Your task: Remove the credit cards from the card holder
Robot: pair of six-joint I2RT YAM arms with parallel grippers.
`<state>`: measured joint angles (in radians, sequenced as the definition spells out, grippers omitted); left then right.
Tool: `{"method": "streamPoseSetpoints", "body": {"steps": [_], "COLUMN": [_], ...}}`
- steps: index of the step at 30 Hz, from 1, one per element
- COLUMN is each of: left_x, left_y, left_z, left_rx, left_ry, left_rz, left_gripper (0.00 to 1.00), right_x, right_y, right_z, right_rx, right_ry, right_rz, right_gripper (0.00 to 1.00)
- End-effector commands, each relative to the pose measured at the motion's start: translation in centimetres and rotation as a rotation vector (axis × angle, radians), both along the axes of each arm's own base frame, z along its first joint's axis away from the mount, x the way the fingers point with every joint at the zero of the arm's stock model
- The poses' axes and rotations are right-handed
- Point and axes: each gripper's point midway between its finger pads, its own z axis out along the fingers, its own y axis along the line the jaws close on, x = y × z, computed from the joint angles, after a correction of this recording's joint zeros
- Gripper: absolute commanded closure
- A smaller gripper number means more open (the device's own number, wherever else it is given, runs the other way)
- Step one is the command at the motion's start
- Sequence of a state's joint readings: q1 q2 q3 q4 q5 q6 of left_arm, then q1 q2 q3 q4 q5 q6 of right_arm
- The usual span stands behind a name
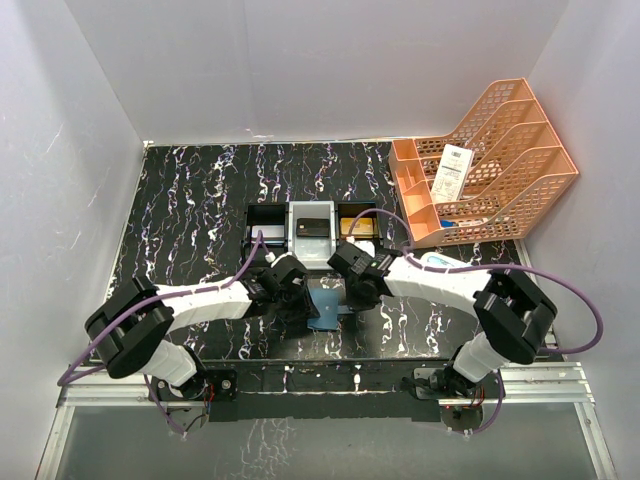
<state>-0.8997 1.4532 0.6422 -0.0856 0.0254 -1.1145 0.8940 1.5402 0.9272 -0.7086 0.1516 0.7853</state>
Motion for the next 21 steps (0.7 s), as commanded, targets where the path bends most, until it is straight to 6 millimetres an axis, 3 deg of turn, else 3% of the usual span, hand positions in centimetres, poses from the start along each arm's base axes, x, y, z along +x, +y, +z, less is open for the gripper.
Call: {"method": "streamPoseSetpoints", "body": {"steps": [1, 11, 21], "left_x": [-1.7, -1.6, -1.8], "left_y": [6.8, 6.0, 6.2], "left_z": [-3.2, -2.2, -2.4], "left_rx": [0.292, 0.265, 0.278], "left_ry": [0.032, 0.014, 0.031], "left_rz": [-0.010, -0.057, -0.055], "left_gripper": [1.00, 0.96, 0.96], "right_x": [0.4, 1.2, 1.4], "right_y": [-0.8, 3.1, 3.8], "right_z": [1.0, 1.9, 0.1], "right_rx": [0.015, 0.291, 0.328], "right_ry": [-0.028, -0.013, 0.019], "right_rz": [-0.008, -0.009, 0.002], "right_gripper": [0.88, 0.68, 0.73]}}
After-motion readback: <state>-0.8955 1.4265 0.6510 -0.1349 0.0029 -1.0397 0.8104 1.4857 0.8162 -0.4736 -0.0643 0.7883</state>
